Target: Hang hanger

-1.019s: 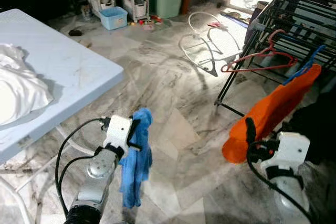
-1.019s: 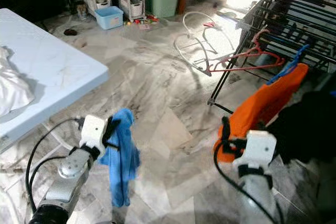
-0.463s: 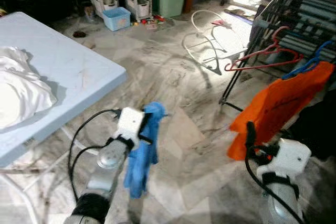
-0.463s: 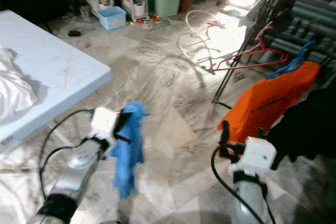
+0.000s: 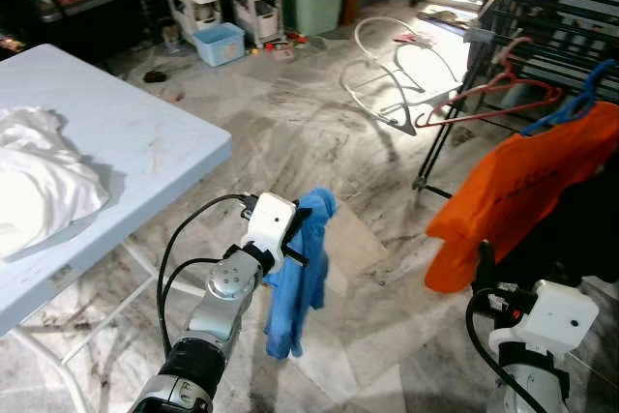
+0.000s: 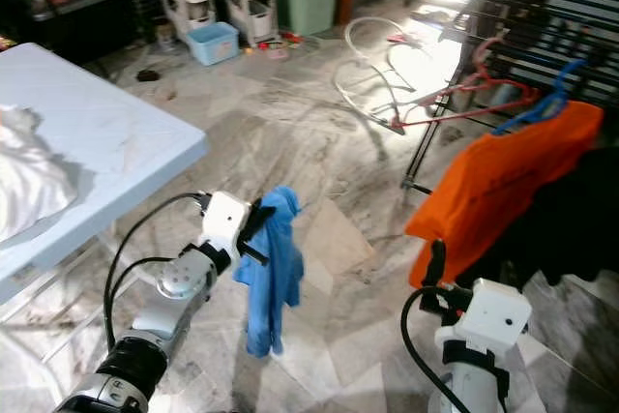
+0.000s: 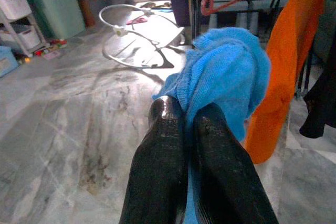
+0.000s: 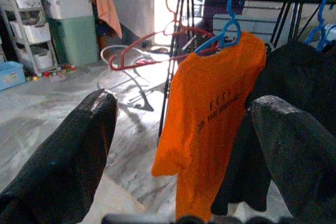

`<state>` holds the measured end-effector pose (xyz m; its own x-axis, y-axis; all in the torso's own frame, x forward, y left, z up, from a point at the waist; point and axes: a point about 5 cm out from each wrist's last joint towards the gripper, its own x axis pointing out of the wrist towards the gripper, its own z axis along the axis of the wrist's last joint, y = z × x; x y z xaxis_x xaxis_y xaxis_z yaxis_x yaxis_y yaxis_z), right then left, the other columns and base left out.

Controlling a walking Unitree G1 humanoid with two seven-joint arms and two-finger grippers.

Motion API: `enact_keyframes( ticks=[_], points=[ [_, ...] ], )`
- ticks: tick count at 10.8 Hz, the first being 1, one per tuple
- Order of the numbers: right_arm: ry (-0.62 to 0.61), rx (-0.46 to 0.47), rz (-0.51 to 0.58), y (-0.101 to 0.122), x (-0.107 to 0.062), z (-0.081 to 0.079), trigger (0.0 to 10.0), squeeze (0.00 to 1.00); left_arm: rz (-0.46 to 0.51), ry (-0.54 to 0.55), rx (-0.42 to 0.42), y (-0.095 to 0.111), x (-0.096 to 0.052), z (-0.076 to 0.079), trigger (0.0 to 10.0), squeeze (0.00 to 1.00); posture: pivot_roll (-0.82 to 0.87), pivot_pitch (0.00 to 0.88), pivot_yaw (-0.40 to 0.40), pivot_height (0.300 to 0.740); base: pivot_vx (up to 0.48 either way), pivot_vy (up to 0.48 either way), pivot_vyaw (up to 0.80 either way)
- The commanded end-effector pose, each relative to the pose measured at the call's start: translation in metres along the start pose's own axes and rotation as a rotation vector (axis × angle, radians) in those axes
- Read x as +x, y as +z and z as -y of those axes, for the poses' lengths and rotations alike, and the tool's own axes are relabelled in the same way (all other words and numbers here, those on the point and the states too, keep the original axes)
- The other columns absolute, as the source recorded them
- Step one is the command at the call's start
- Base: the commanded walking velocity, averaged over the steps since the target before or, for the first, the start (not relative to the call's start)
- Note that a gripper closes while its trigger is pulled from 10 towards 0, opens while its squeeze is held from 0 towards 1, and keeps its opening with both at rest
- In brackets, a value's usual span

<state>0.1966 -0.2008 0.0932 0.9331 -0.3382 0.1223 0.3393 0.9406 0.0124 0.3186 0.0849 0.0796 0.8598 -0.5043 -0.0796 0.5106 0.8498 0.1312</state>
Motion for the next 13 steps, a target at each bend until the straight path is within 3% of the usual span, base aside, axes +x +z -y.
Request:
enact_keyframes(
  ticks=[1,8,10,13],
  points=[
    [0.010,0.001,0.006,0.003,0.000,-0.001,10.0,0.00,0.017,0.004,0.009,0.002,-0.001,-0.002,10.0,0.00,0.01,0.048,0.003,0.740,0.000,0.000,0.00],
    [0.027,-0.012,-0.019,0.002,0.000,0.000,10.0,0.00,0.021,0.033,-0.017,0.002,0.000,-0.005,10.0,0.00,0.01,0.071,-0.014,0.740,0.000,0.000,-0.20],
    [0.032,-0.023,-0.020,0.003,-0.003,0.000,10.0,0.00,0.134,0.116,-0.026,0.025,0.007,-0.013,10.0,0.00,0.01,0.070,-0.015,0.740,0.000,0.000,0.00],
    [0.044,-0.035,-0.020,0.004,-0.002,0.001,10.0,0.00,0.218,0.000,-0.042,0.050,0.019,0.002,10.0,0.00,0.01,0.073,-0.028,0.740,0.000,0.000,0.00]
  ],
)
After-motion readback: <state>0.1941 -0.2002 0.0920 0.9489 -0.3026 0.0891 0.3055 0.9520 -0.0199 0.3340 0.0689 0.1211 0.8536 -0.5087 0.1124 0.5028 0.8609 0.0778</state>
